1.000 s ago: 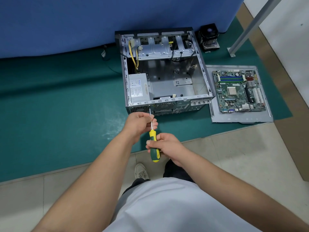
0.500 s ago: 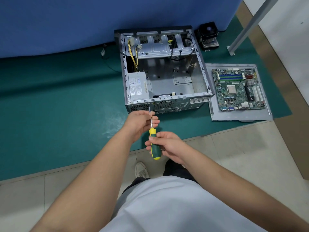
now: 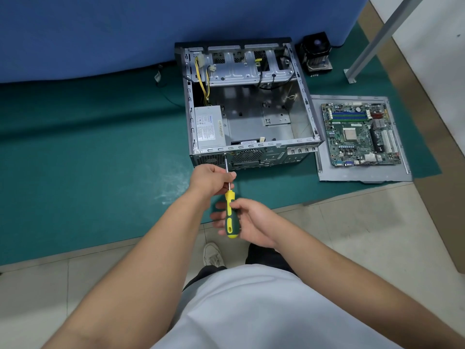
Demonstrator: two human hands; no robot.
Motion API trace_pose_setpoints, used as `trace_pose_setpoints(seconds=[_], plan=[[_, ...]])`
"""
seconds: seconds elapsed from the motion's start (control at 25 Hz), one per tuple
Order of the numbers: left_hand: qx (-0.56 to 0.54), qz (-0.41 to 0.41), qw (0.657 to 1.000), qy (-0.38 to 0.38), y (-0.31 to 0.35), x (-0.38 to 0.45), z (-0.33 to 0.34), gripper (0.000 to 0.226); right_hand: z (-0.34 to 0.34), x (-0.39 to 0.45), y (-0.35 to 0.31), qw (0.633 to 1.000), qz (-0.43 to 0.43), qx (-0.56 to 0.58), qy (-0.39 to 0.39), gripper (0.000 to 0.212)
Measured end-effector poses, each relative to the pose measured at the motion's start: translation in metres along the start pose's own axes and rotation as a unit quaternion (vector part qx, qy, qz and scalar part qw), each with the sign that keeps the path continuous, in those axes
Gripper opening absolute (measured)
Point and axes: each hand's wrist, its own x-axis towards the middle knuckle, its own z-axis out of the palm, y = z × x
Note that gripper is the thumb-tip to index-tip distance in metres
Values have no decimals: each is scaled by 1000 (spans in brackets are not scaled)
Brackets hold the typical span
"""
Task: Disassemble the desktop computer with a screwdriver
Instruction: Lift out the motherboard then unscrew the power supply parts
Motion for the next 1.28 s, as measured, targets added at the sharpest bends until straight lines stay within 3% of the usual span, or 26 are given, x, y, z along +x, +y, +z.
trace_pose_setpoints(seconds=[0.04, 0.12, 0.24, 0.32, 0.36, 0.44, 0.52, 0.64, 0.76, 0.88, 0.92, 0.96, 1.04, 1.08, 1.16, 1.28], plan=[[-12, -4, 1000, -12, 1, 0, -3, 21, -5, -2, 2, 999, 0, 21, -26, 29], [-42, -13, 998, -45, 2, 0, -7, 17, -11, -4, 3, 999, -31, -42, -7, 22], [-74, -26, 992, -94, 4, -1, -11, 6, 1, -2, -3, 967, -70, -206, 132, 32], [-79, -31, 991, -103, 3, -1, -10, 11, 7, 2, -4, 940, -83, -285, 170, 39], [-78, -31, 991, -107, 3, -2, -11, 12, 9, 3, -4, 949, -75, -270, 143, 35], [-79, -27, 990, -113, 3, -5, -10, 17, 10, 1, -3, 992, -38, -115, 43, 23], [-88, -22, 989, -119, 2, -6, -11, 19, 6, -2, -3, 999, -25, -3, -20, 26], [-113, -21, 987, -114, -1, -6, -9, 20, 2, -3, -2, 990, -60, -118, 50, 23], [-90, -17, 992, -87, -7, -10, -1, 10, 8, 2, -5, 908, -83, -348, 219, 42], [-21, 1, 1000, -11, -11, -7, 8, 24, 17, 8, -7, 821, -88, -484, 290, 56], [-20, 1, 1000, 2, -11, -5, 9, 24, 17, 9, -6, 821, -89, -486, 286, 56], [-32, -2, 999, -1, -10, -4, 9, 23, 15, 7, -6, 853, -90, -446, 258, 53], [-63, -12, 997, -37, -8, -6, 5, 16, 10, 2, -4, 963, -64, -226, 134, 34], [-74, -17, 995, -57, -8, -8, 2, 12, 7, -2, -2, 991, -40, -110, 67, 26], [-85, -26, 992, -93, -7, -10, -4, 7, -1, -7, 0, 1000, -11, 0, -16, 28], [-89, -37, 987, -132, -5, -6, -9, 21, -5, -8, 4, 999, -29, -42, -18, 23]])
